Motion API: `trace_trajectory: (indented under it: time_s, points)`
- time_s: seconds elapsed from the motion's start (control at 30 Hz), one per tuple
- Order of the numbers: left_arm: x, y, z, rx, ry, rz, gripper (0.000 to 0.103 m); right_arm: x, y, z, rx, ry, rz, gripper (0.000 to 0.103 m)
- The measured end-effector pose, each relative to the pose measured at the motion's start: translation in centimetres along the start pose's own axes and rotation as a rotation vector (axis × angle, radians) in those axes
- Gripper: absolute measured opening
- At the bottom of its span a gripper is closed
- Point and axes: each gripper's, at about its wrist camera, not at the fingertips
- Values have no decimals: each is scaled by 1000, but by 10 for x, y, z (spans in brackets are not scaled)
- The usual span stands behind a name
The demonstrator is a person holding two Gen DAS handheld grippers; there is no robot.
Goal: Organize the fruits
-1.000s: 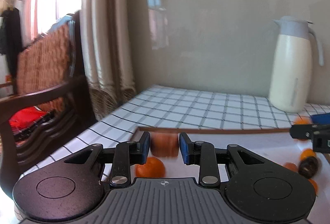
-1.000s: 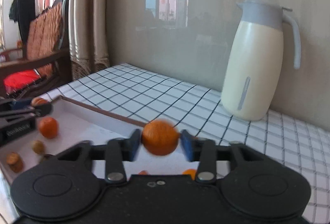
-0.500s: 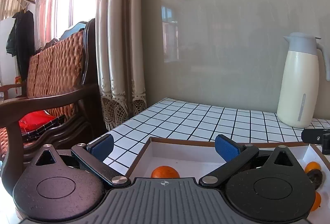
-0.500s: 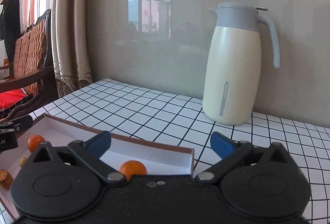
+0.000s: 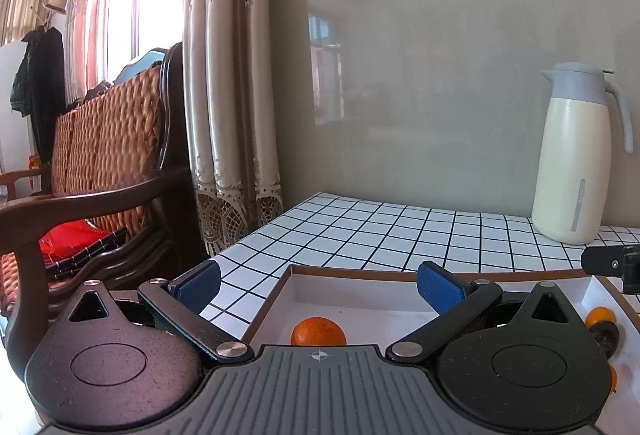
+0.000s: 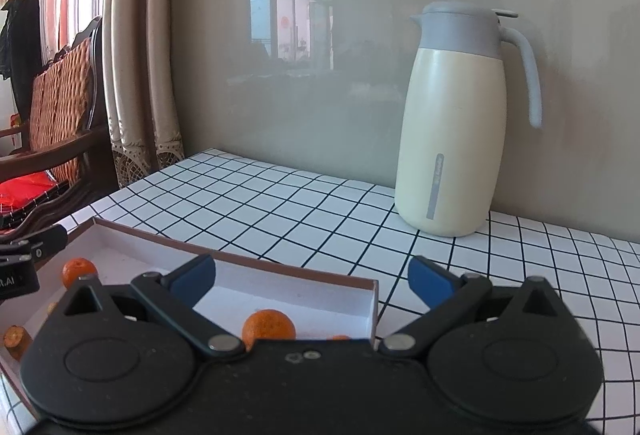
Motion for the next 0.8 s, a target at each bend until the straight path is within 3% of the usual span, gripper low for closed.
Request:
trace_trajectory:
  time_s: [0.13,0.33,0.6,0.8]
  points:
    - [7,18,1,3,-8,12,103,4,23,4,2,-13,12,97]
    - [13,77,1,-17,-6,9,103,3,92,9,-12,13,68,97]
    - [-3,173,12,-71,-23,62,103,-34,191,26,-31,50,90,97]
    - [-25,229,26,-130,-27,93,103,-64,241,45,-54,21,104,97]
Point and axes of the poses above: each gripper's, at about its wrist camera, not at the fingertips, and y roughly against the way its jaws point, z to its right, x to its top, and after that the axes turned 10 degrees about -x, right-handed
